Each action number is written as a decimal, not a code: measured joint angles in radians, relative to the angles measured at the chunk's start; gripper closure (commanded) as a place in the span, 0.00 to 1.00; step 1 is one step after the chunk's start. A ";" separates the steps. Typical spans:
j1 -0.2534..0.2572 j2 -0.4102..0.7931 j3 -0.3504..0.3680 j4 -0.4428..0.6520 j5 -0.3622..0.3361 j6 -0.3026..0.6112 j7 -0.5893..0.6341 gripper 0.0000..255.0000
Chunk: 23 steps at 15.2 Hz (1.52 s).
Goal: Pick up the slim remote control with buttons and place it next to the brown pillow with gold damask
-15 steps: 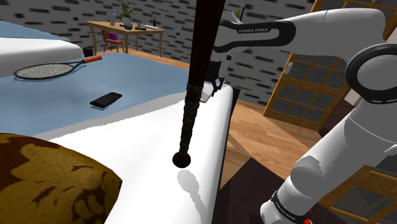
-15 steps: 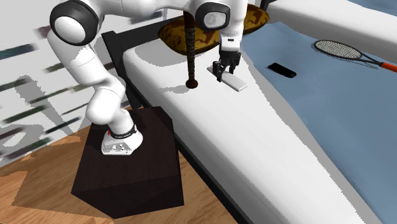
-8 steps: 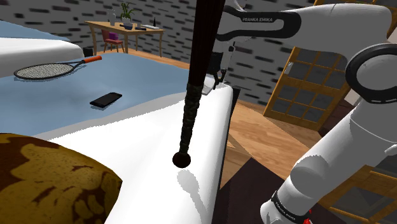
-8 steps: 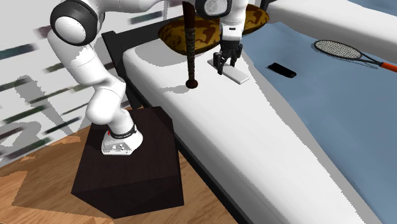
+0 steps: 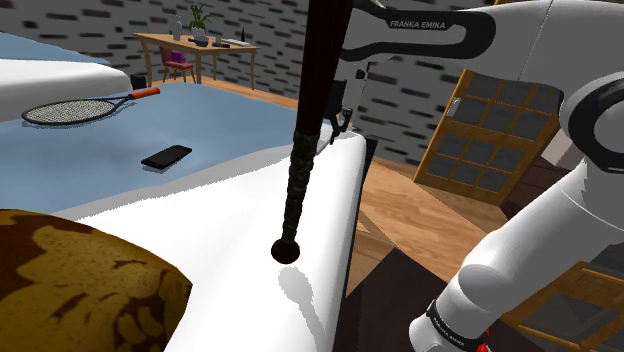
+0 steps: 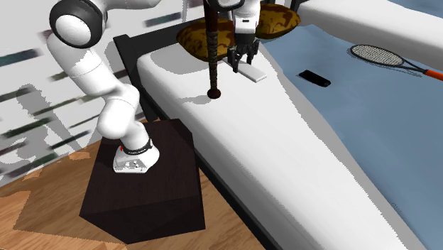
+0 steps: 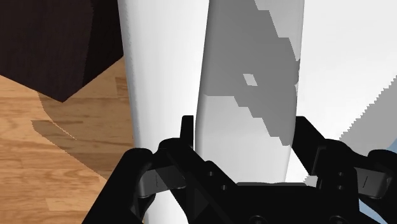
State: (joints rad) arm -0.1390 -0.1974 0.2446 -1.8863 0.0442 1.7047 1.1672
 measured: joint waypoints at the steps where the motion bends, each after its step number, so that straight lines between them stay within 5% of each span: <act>1: 0.009 -0.014 0.012 -0.008 0.006 -0.006 0.021 1.00; 14: 0.131 -0.077 0.201 -0.049 0.066 -0.011 0.315 1.00; 23: 0.205 -0.001 0.361 0.044 0.060 -0.020 0.556 1.00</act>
State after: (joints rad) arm 0.0665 -0.1980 0.6053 -1.8428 0.1039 1.6850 1.7228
